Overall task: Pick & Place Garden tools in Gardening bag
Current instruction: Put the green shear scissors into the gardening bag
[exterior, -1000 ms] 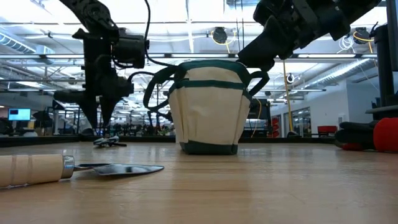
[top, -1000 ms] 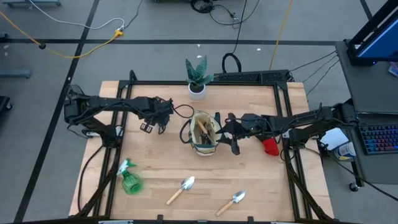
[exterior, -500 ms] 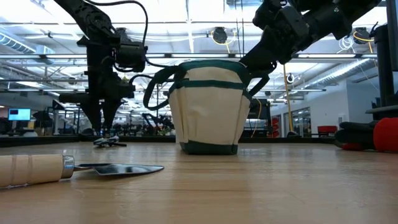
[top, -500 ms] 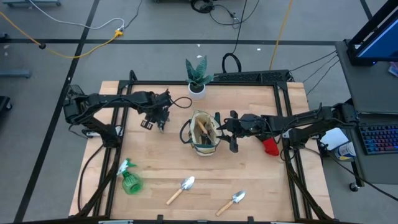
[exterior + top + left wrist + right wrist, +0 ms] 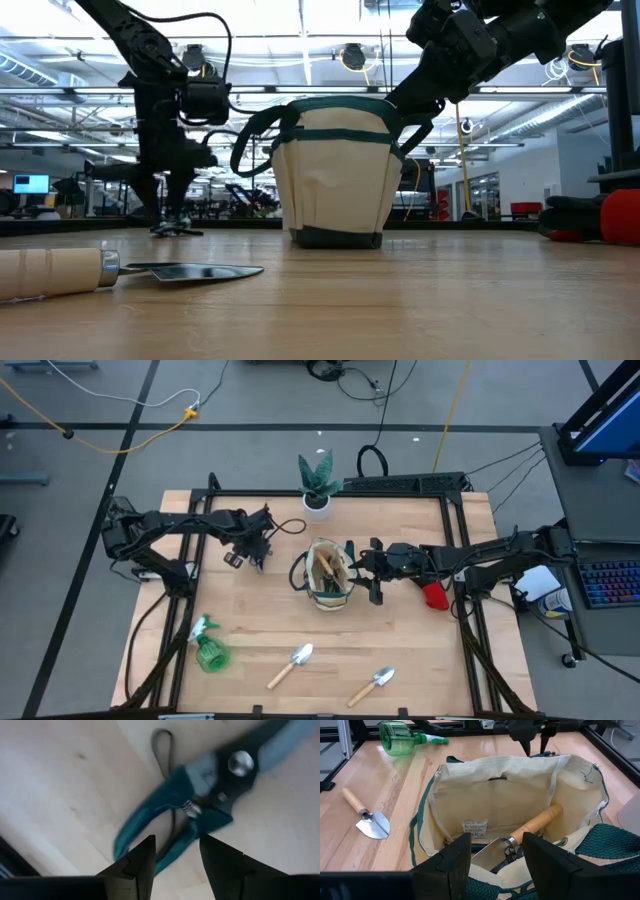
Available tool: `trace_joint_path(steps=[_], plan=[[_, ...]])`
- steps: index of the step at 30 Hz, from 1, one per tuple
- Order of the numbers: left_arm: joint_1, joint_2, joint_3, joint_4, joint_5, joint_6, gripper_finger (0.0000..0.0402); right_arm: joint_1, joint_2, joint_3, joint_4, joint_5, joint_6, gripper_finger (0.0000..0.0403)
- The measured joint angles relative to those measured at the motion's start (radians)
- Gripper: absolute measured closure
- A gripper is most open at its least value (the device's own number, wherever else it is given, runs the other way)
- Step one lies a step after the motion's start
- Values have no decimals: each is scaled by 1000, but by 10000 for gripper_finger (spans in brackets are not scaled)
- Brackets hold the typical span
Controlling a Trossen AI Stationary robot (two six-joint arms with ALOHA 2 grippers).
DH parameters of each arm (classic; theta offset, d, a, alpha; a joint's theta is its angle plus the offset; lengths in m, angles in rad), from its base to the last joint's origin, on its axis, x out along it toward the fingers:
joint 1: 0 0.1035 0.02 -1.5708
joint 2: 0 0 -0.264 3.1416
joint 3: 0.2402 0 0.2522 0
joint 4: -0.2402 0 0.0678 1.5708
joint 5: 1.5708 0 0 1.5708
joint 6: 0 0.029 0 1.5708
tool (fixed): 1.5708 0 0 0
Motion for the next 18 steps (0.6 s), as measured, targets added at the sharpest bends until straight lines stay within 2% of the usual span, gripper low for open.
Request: trace_joint_path(steps=[5,12,18], plan=[[-2,0,-12,-2,-105,72,243,0,0,0,0,0,7,232],[3,0,-15,43,-16,154,243,0,0,0,0,0,7,232],[18,14,-53,58,-6,224,243,0,0,0,0,-6,8,232]])
